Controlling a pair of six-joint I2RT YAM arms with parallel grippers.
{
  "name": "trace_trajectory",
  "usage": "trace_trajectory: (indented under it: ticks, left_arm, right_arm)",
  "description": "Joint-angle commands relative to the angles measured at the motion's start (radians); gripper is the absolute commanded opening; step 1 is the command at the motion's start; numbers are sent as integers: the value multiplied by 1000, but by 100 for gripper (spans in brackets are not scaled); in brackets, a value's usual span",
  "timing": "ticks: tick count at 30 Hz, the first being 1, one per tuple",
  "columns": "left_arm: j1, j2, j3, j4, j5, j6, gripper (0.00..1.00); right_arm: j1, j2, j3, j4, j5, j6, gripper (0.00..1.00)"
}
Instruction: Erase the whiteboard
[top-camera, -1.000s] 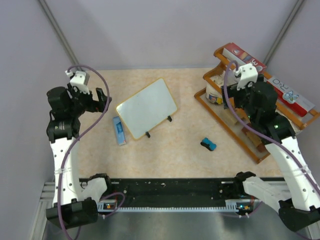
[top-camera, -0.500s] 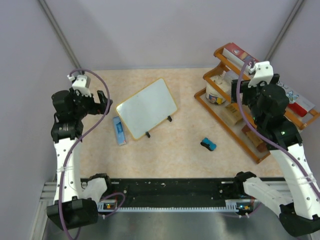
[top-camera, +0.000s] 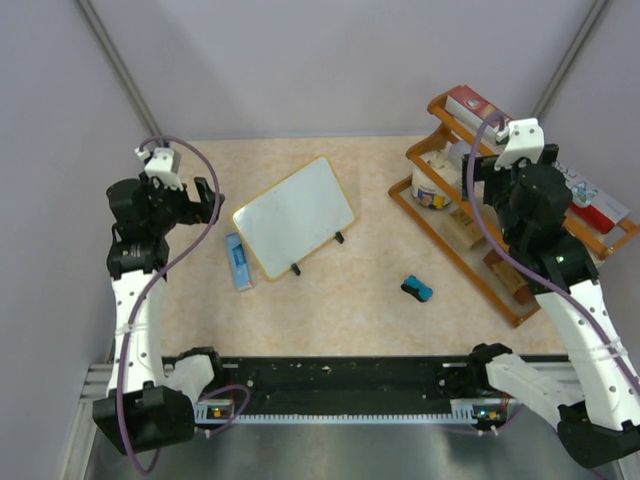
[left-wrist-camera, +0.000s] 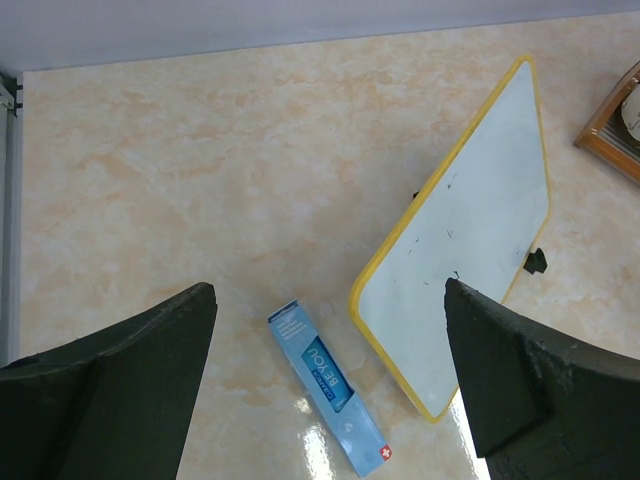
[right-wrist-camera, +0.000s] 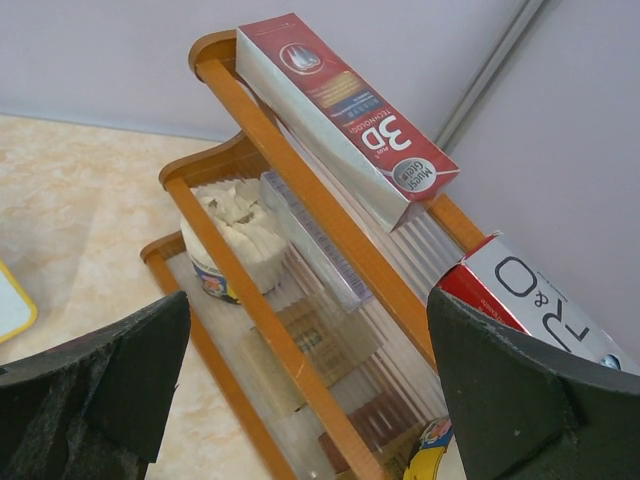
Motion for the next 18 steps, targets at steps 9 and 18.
trace_trajectory:
  ticks: [9,18]
  left_arm:
    - [0,-2,-10,92,-21,1,99]
    - [0,-3,-10,94,-14,-3,99]
  right_arm:
    - [-13,2,-19,46,21,4,99]
    - [-13,1,-18,48,11,9,99]
